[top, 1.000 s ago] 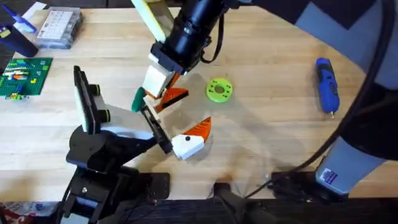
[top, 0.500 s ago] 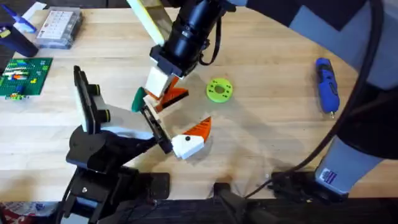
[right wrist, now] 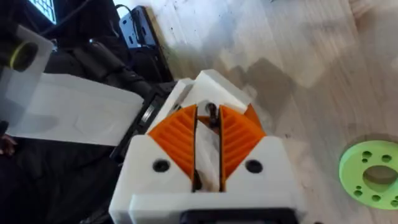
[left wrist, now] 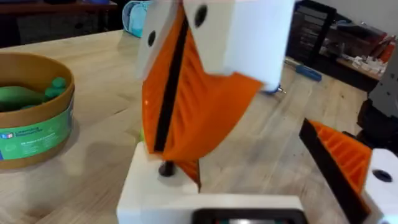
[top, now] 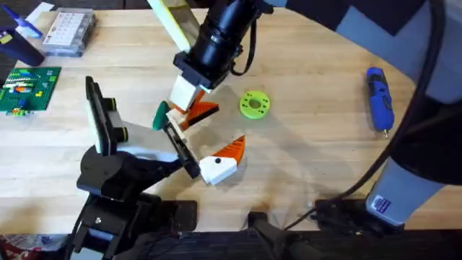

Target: Pick up the gripper from the table and insert it into the empty holder that is missing its gripper. Then pick up a screw, insert it into the mounting hole, and use the screwdriver to tighten it. Finally, clean up the table by picking up the vegetable and placing it into the bucket.

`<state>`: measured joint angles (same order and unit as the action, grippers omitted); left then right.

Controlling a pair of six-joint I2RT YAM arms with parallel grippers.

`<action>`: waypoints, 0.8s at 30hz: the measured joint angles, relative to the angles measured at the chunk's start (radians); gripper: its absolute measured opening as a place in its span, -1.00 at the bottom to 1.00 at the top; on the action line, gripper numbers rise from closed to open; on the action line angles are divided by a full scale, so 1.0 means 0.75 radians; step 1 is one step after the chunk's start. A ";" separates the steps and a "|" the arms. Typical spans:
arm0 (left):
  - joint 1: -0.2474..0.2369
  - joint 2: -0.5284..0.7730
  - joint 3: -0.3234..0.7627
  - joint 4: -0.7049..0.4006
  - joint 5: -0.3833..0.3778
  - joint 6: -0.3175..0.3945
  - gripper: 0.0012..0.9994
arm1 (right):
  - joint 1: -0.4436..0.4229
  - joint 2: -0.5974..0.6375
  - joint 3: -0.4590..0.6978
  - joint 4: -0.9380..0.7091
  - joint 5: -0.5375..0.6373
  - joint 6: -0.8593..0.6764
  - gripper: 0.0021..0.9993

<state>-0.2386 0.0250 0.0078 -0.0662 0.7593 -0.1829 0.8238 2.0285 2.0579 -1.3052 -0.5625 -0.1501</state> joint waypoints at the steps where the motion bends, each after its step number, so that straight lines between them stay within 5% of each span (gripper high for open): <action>1: 0.000 0.000 0.000 0.000 0.000 0.000 0.98 | 0.000 0.000 0.000 -0.001 0.000 0.000 -0.63; 8: 0.000 0.001 0.000 0.000 0.001 0.000 0.98 | 0.000 0.000 0.000 -0.001 0.000 0.000 -0.65; 14: 0.000 0.001 0.000 0.000 0.000 0.000 0.98 | -0.001 0.000 0.000 0.004 0.008 0.000 -0.99; 24: 0.000 0.000 0.000 0.001 0.000 0.000 0.98 | -0.010 0.000 0.005 -0.009 0.011 0.000 -1.00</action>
<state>-0.2386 0.0252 0.0078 -0.0658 0.7596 -0.1829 0.8166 2.0285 2.0617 -1.3123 -0.5544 -0.1501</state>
